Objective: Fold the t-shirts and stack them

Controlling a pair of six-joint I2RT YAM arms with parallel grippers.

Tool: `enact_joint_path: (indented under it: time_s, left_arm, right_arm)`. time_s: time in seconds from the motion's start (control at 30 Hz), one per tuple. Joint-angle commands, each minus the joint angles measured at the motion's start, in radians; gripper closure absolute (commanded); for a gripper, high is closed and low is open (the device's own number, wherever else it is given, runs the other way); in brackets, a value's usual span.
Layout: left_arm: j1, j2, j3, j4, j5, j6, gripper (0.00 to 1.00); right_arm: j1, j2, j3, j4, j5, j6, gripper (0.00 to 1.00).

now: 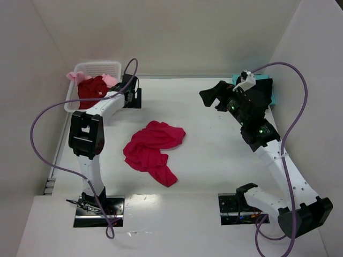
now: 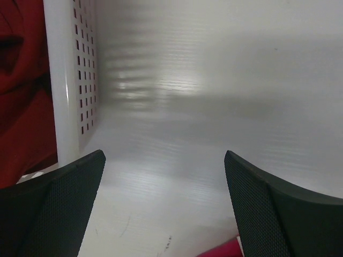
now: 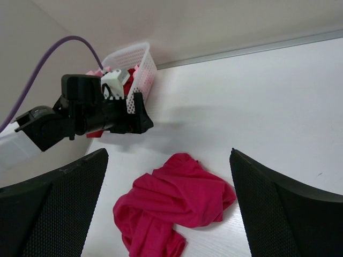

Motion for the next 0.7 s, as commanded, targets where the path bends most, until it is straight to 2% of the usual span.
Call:
enact_joint_path:
  time_s: [0.0, 0.27, 0.67]
  left_arm:
    - [0.029, -0.029, -0.018, 0.026, -0.013, -0.020, 0.00]
    - [0.060, -0.048, -0.038, 0.035, 0.001, -0.010, 0.00]
    - [0.121, -0.023, 0.034, 0.035, 0.087, -0.001, 0.00]
  right_arm:
    - [0.004, 0.011, 0.009, 0.040, -0.006, -0.005, 0.00]
    - [0.004, 0.021, 0.009, 0.040, -0.016, 0.004, 0.00]
    - [0.004, 0.001, -0.021, 0.022, -0.043, 0.013, 0.00]
